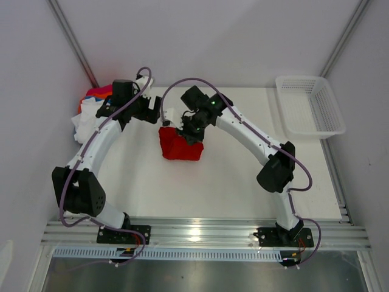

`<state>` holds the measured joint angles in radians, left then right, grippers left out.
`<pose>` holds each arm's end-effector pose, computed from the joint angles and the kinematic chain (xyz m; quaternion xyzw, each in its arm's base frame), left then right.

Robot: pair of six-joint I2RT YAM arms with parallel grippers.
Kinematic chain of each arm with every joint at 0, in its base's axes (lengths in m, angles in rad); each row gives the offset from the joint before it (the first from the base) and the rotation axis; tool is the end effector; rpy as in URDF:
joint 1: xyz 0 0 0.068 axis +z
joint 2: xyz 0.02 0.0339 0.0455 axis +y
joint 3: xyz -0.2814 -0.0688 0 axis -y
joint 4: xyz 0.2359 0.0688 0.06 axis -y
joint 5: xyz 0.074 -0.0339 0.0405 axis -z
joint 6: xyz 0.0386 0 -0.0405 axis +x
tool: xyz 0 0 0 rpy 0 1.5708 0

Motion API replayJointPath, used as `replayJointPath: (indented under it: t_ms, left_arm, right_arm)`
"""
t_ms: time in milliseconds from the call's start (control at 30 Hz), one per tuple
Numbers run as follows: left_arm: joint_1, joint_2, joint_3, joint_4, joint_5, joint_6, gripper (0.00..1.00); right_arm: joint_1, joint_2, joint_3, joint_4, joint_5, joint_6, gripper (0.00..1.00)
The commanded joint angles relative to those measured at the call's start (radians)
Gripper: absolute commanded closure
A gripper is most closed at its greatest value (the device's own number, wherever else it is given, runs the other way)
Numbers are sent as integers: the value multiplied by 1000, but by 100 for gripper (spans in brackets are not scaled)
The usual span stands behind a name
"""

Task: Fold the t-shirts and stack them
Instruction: Fold the tshirt

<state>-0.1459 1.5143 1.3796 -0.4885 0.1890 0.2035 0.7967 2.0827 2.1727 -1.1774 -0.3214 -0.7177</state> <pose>0.3322 -0.0561 0.3569 0.1964 0.8649 -0.0708 0.4565 0.2980 0.3223 0.3418 -0.6862 0.6702 0.1646 0.2299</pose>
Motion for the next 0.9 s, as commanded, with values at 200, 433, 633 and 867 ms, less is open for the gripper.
replayJointPath:
  t_ms: [200, 433, 633, 867]
  left_arm:
    - [-58, 177, 146, -145, -160, 94, 1]
    - [-59, 421, 402, -272, -169, 140, 1]
    - [-136, 543, 418, -267, -243, 220, 9]
    - [-198, 520, 291, -154, -361, 309, 9]
  right_arm:
    - [41, 25, 49, -105, -211, 35, 100]
    - [85, -96, -135, -67, -258, 60, 100]
    - [134, -200, -243, -22, -255, 100, 100]
    - [159, -231, -196, -34, -254, 121, 100]
